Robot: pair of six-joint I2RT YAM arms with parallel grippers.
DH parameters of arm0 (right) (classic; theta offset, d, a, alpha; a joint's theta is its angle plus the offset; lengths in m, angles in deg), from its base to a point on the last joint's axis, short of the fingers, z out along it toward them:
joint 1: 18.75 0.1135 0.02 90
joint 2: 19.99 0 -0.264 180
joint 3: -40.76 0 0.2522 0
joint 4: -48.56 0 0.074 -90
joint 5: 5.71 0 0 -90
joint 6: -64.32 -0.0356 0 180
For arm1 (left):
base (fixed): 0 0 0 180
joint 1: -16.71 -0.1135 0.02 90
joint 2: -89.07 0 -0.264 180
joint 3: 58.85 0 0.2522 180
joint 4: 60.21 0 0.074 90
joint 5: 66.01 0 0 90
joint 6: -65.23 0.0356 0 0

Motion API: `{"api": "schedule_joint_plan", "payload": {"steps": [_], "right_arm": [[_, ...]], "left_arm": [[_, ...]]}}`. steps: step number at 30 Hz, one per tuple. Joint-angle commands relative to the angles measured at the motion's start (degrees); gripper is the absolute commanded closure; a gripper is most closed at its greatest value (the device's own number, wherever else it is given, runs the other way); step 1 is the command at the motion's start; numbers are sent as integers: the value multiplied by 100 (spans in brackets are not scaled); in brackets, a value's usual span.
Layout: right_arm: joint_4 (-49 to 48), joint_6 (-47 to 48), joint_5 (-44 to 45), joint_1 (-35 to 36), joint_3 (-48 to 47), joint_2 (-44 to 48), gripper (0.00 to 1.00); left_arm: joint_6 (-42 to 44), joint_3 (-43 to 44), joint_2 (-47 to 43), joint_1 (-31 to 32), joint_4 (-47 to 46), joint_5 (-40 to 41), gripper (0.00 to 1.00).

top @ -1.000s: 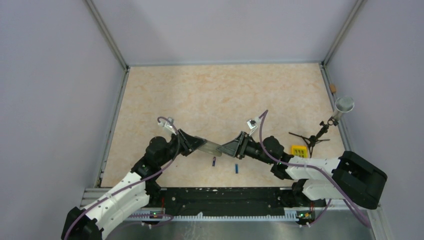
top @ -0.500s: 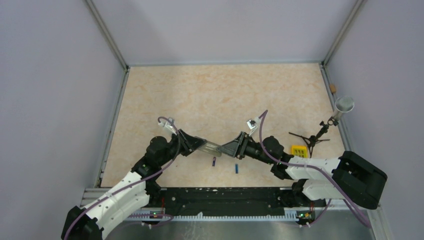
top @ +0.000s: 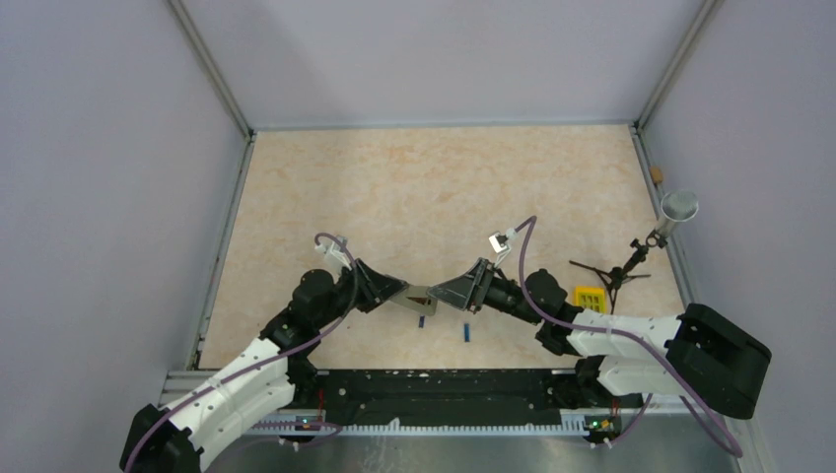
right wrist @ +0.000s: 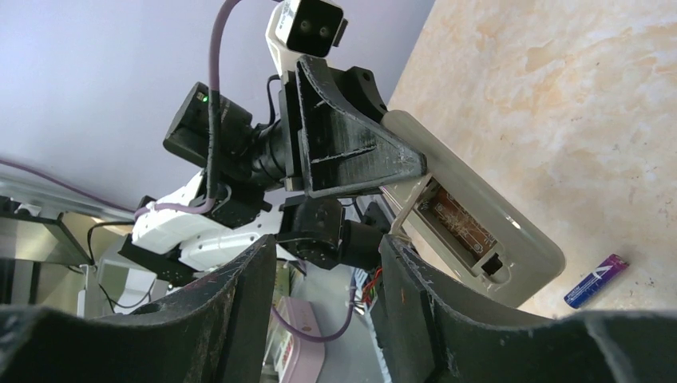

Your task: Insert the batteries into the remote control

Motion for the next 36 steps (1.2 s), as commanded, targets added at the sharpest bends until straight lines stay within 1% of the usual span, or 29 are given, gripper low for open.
{"api": "schedule_joint_plan", "payload": {"steps": [1, 12, 16, 22, 28, 36], "right_arm": [[-291, 89, 8, 63, -73, 112, 50], [-276, 120, 89, 62, 7, 43, 50], [-179, 181, 149, 40, 36, 30, 50], [-298, 168, 98, -59, 129, -112, 50], [-459, 140, -19, -225, 190, -316, 50], [-697, 121, -254, -553, 281, -604, 50]], "left_arm": [[40, 245, -95, 60, -180, -192, 100], [91, 305, 32, 52, -206, -118, 100], [58, 313, 159, 53, -299, -135, 100], [57, 347, 386, 47, -444, -104, 100], [81, 437, 744, 52, -661, -101, 100], [119, 661, 1465, 46, -972, -154, 100]]}}
